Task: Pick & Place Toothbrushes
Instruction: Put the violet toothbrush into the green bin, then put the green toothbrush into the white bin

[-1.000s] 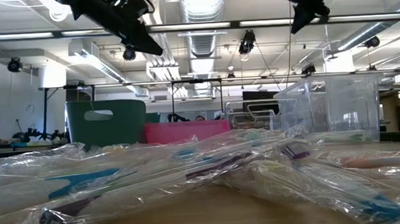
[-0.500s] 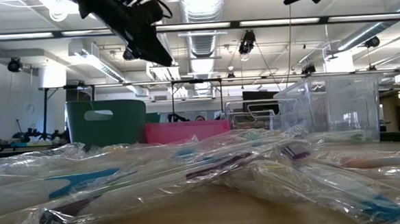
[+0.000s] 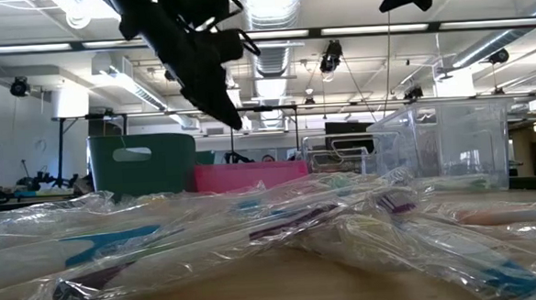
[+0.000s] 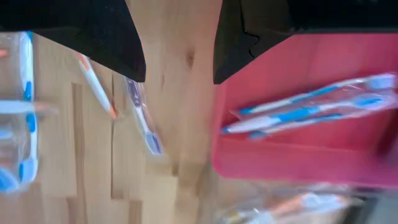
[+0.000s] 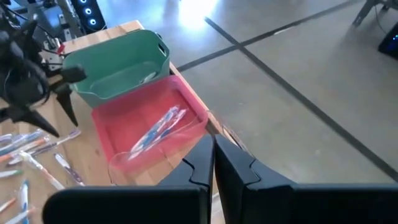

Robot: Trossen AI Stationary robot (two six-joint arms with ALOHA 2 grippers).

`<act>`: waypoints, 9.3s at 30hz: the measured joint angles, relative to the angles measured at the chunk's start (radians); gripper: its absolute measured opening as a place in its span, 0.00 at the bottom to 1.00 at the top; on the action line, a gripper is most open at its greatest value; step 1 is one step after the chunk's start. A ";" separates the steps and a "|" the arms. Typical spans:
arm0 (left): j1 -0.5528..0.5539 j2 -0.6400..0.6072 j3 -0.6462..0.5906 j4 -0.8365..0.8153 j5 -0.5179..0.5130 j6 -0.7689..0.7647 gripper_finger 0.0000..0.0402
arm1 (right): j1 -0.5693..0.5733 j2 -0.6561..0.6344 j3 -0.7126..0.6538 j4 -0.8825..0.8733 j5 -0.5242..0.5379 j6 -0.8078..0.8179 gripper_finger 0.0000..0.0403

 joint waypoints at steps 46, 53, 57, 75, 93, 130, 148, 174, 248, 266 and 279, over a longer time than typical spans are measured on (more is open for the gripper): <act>-0.222 0.227 0.051 0.035 -0.322 -0.348 0.40 | 0.000 0.033 0.000 0.000 0.005 0.000 0.02; -0.222 0.289 0.051 0.045 -0.296 -0.356 0.39 | 0.000 0.033 0.000 0.000 0.005 0.001 0.02; -0.222 0.342 0.059 0.046 -0.274 -0.355 0.39 | 0.000 0.033 0.000 0.000 0.005 0.001 0.02; -0.221 0.374 0.061 0.061 -0.135 -0.378 0.38 | 0.000 0.033 0.000 0.000 0.006 0.001 0.02; -0.223 0.371 0.104 0.058 -0.117 -0.373 0.04 | 0.000 0.033 0.000 0.000 0.006 0.001 0.02; -0.047 -0.317 0.164 -0.054 -0.653 -0.041 0.05 | 0.000 0.033 0.000 0.000 0.008 0.001 0.02; 0.209 -0.314 0.163 -0.168 -0.702 0.032 0.05 | 0.000 0.033 0.000 0.000 0.007 0.000 0.02; 0.539 -0.160 0.398 -0.510 -0.181 1.465 0.05 | 0.000 0.033 0.000 0.000 0.006 0.001 0.02; 0.537 0.138 0.255 -0.611 -0.346 1.524 0.30 | 0.000 0.033 0.000 0.000 0.007 0.001 0.02; 0.469 0.034 0.353 -0.601 -0.054 1.005 0.25 | 0.000 0.033 0.000 0.000 0.007 0.001 0.02; 0.430 -0.109 0.345 -0.411 0.231 0.481 0.24 | 0.000 0.033 0.000 0.000 0.007 -0.045 0.02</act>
